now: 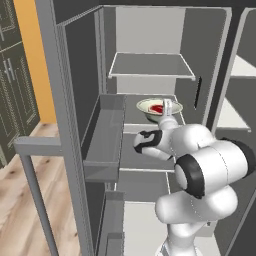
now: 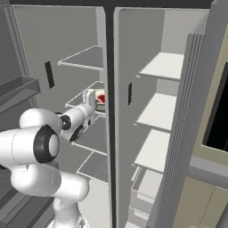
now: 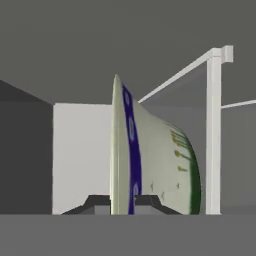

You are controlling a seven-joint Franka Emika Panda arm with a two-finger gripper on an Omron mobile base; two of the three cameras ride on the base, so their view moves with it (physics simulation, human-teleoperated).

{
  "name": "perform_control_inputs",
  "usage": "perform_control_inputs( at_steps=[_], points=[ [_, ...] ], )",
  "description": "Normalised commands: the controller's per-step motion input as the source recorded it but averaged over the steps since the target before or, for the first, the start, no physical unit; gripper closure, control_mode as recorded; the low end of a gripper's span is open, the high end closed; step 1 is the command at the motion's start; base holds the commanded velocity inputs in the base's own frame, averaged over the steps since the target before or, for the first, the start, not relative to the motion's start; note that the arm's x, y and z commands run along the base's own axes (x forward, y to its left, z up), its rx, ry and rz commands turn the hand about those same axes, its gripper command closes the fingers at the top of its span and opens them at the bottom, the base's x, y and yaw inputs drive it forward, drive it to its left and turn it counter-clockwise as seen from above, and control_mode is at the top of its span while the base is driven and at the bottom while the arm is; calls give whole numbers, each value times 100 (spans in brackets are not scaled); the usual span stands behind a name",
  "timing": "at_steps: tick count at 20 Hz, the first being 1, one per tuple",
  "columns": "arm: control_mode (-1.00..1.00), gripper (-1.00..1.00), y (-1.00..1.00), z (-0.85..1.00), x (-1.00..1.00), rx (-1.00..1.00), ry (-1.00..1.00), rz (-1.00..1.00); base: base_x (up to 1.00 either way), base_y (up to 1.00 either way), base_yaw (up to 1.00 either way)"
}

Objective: Place one of the steaks on the plate and the other in the bowl. Then place the bowl in the fridge.

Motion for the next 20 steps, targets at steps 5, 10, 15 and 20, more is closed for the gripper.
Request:
perform_control_inputs(
  at_steps=[5, 10, 15, 20],
  points=[
    [-100, 100, -4, -24, 21, -4, 0, 0, 0, 0, 0],
    [-100, 100, 0, 0, 18, -2, 7, 0, 0, 0, 0],
    [-100, 100, 0, 0, 48, 0, 9, 0, 0, 0, 0],
    [-100, -100, 8, 0, 13, 0, 2, 0, 0, 0, 0]
  ],
)
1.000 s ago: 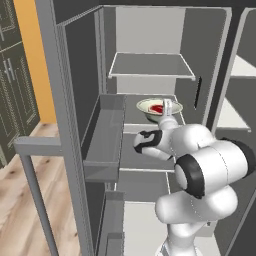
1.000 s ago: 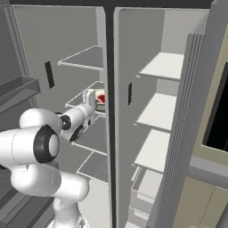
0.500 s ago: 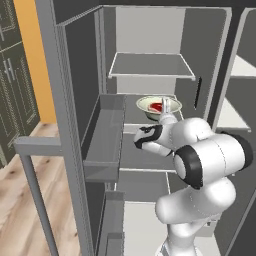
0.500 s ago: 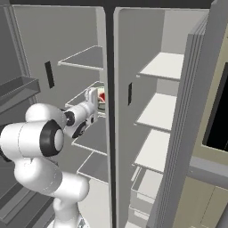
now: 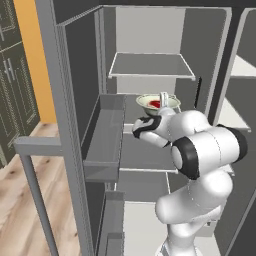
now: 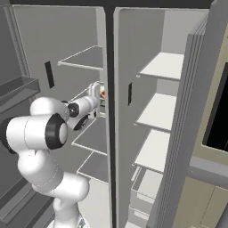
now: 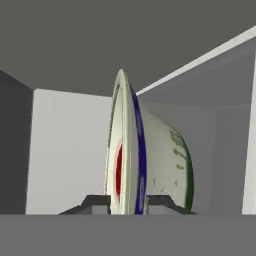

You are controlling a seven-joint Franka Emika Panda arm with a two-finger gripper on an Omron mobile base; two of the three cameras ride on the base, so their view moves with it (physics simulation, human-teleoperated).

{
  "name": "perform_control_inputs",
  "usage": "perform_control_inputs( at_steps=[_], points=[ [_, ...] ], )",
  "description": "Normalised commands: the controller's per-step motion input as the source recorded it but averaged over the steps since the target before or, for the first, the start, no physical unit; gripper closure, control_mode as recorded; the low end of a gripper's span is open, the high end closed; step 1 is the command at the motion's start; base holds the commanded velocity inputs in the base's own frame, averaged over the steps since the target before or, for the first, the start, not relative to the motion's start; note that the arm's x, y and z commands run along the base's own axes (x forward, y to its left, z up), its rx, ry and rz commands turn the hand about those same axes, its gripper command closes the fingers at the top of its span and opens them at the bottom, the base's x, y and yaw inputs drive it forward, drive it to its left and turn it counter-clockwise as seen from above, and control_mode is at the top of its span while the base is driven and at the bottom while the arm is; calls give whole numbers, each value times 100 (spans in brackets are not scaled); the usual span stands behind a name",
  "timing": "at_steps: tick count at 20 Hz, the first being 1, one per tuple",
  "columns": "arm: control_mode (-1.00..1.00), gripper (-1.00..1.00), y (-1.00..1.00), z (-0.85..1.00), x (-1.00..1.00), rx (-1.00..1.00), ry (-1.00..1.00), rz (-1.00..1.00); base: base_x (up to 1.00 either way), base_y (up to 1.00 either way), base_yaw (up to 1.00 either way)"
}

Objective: Place one of the steaks on the plate and the other in the bowl. Then place the bowl in the fridge.

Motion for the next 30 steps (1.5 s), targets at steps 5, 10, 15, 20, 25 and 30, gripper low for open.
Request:
perform_control_inputs(
  at_steps=[5, 10, 15, 20, 25, 30],
  points=[
    [-100, -100, 8, 0, 0, -1, 0, 0, 0, 0, 0],
    [-100, -100, 1, 16, -48, 0, 1, 0, 0, 0, 0],
    [-100, -100, 0, 40, -63, 0, 11, 0, 0, 0, 0],
    [-100, -100, 0, 93, -57, 7, 17, 2, 0, 0, 0],
    [-100, -100, 0, 86, -52, 7, 28, 1, 0, 0, 0],
    [-100, -100, 7, 85, -90, -3, 34, 7, 0, 0, 0]
  ],
)
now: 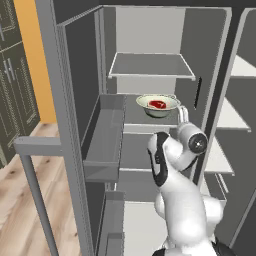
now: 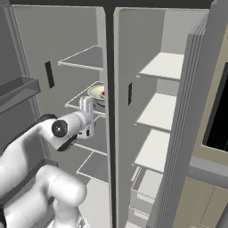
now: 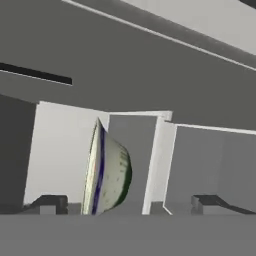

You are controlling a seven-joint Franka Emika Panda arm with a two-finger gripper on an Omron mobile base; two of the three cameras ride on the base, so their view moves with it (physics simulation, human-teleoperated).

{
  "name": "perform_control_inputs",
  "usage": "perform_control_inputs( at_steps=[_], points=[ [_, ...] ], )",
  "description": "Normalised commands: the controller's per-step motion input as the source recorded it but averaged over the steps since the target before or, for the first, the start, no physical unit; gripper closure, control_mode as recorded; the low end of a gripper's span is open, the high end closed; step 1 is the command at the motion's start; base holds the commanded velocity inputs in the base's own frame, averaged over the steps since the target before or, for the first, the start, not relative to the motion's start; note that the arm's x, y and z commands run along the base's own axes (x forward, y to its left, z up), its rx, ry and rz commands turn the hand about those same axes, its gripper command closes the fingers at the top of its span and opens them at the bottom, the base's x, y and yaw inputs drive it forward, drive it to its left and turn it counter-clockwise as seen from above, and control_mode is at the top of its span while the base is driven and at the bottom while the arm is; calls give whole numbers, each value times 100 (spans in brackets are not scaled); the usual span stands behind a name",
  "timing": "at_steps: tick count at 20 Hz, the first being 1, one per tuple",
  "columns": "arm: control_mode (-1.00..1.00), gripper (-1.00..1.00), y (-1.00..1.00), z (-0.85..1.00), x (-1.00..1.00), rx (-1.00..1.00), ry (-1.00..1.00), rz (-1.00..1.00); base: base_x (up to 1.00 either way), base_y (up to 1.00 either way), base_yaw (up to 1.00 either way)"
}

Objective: Place one of the steaks on the plate and the other in the bowl. Then place the bowl in the fridge.

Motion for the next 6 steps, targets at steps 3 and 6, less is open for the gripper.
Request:
perform_control_inputs(
  at_steps=[3, 6],
  points=[
    [-100, -100, 1, 100, -100, -14, 32, 17, 0, 0, 0],
    [-100, -100, 0, 100, -99, -4, 32, 16, 0, 0, 0]
  ],
)
